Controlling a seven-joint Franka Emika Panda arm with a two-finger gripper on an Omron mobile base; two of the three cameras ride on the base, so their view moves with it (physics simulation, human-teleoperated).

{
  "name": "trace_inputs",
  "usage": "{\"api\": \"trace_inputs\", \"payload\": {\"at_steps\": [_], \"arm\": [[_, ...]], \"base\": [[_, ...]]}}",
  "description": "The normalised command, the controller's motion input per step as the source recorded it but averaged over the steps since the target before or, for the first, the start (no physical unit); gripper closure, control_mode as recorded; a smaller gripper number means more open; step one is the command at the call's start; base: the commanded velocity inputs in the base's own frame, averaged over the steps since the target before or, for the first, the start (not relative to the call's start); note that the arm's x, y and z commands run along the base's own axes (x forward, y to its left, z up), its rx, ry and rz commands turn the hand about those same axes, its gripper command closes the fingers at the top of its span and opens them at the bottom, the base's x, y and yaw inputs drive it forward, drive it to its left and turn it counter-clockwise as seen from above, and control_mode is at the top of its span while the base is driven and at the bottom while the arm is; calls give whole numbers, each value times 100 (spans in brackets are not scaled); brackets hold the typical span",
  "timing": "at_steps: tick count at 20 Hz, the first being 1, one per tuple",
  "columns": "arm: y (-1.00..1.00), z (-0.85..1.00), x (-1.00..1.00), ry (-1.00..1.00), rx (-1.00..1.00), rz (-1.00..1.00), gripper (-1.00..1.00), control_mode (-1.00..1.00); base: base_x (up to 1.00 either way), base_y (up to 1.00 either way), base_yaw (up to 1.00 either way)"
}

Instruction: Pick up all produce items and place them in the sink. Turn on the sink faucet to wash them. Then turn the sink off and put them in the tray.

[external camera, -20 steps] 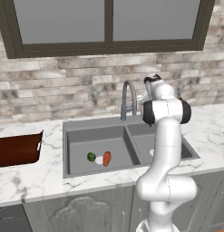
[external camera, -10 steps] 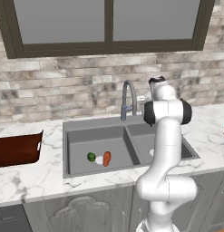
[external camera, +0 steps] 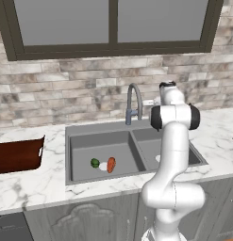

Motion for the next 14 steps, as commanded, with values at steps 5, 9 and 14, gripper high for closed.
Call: {"api": "trace_inputs", "payload": {"at_steps": [5,9,14], "arm": [[-44,-16,0,0,5,0,100,-100],[-47,-20,0,0,5,0,100,-100],[-31,-12,0,0,3,0,100,-100]], "base": [[0,0,0],[0,0,0],[0,0,0]]}}
